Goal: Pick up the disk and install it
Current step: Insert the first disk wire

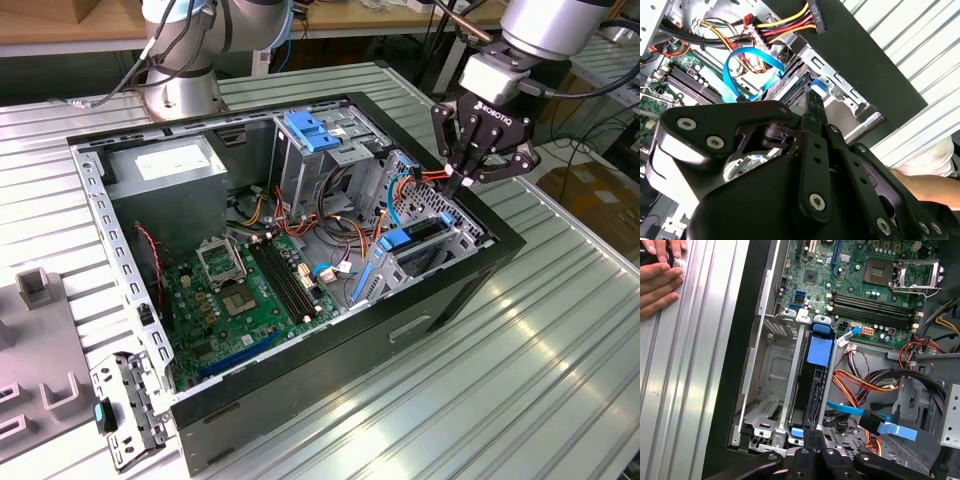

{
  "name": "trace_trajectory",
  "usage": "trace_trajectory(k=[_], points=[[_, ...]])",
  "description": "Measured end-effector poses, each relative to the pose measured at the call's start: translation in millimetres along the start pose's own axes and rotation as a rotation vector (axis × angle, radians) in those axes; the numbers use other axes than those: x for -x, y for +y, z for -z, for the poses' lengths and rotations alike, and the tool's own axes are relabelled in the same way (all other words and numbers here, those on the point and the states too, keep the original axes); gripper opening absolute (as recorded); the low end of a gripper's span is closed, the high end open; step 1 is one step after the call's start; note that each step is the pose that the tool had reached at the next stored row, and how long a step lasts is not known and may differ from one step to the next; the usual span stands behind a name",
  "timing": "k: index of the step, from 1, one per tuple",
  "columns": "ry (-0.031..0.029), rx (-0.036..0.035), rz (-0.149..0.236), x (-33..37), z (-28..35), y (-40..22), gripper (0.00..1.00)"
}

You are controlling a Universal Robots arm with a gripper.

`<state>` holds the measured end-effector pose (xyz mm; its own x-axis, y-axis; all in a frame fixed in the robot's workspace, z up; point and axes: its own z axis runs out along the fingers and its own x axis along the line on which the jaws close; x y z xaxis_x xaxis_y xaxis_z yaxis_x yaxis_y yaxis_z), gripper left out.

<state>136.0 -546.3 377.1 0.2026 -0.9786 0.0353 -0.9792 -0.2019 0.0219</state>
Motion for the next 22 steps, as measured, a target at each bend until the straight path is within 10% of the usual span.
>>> trace_trajectory(k=[6, 22], points=[[0.0009, -0.0023, 0.061, -0.4, 3.4, -1.8, 0.11], [0.0014, -0.0033, 0.091, 12.9, 4.6, -36.4, 0.11]])
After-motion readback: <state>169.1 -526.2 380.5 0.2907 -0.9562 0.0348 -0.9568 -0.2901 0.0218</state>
